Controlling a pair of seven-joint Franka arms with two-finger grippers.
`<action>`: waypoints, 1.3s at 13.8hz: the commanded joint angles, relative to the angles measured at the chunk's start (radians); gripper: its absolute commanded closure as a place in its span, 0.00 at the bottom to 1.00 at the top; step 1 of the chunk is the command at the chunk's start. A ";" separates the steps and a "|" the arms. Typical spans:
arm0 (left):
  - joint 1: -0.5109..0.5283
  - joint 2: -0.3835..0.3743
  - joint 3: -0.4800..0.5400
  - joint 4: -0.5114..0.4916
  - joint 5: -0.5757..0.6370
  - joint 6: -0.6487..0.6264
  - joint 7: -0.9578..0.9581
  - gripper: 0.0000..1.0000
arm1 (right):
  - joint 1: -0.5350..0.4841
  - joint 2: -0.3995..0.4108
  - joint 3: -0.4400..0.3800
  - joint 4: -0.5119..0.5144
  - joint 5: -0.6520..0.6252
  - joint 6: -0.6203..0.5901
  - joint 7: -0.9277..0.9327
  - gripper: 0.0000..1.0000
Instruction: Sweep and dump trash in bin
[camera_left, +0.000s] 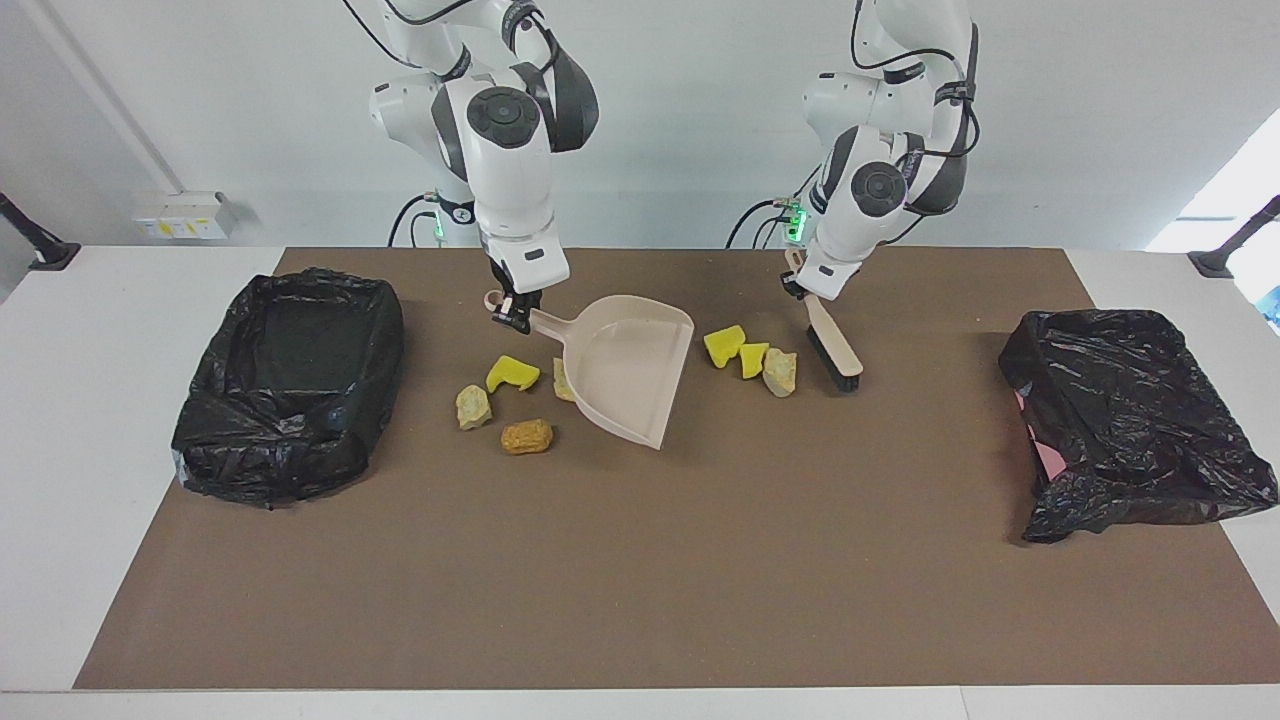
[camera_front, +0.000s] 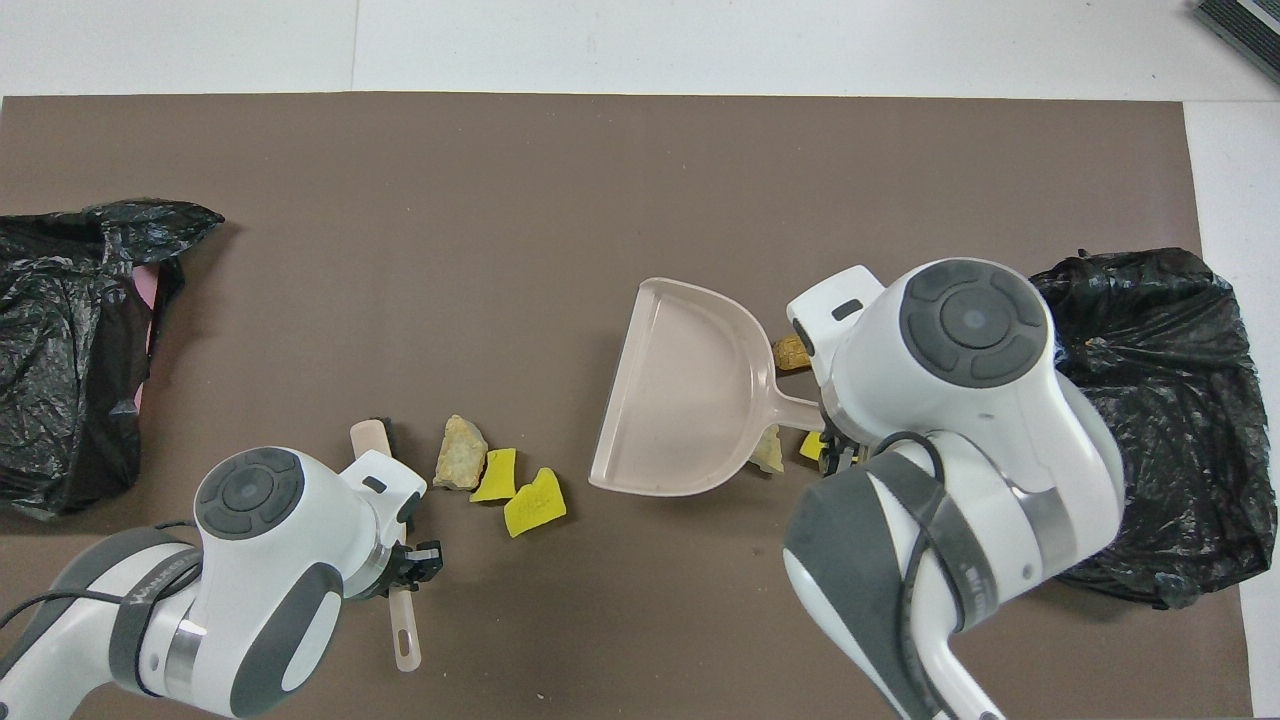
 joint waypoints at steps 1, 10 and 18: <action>-0.029 -0.019 0.011 -0.029 -0.059 0.031 0.035 1.00 | 0.042 -0.022 0.006 -0.076 -0.059 0.033 -0.049 1.00; -0.090 0.056 0.009 -0.014 -0.134 0.096 0.082 1.00 | 0.162 0.045 0.006 -0.221 -0.057 0.217 0.173 1.00; -0.326 0.081 0.011 0.050 -0.303 0.175 0.083 1.00 | 0.152 0.056 0.006 -0.221 -0.047 0.232 0.221 1.00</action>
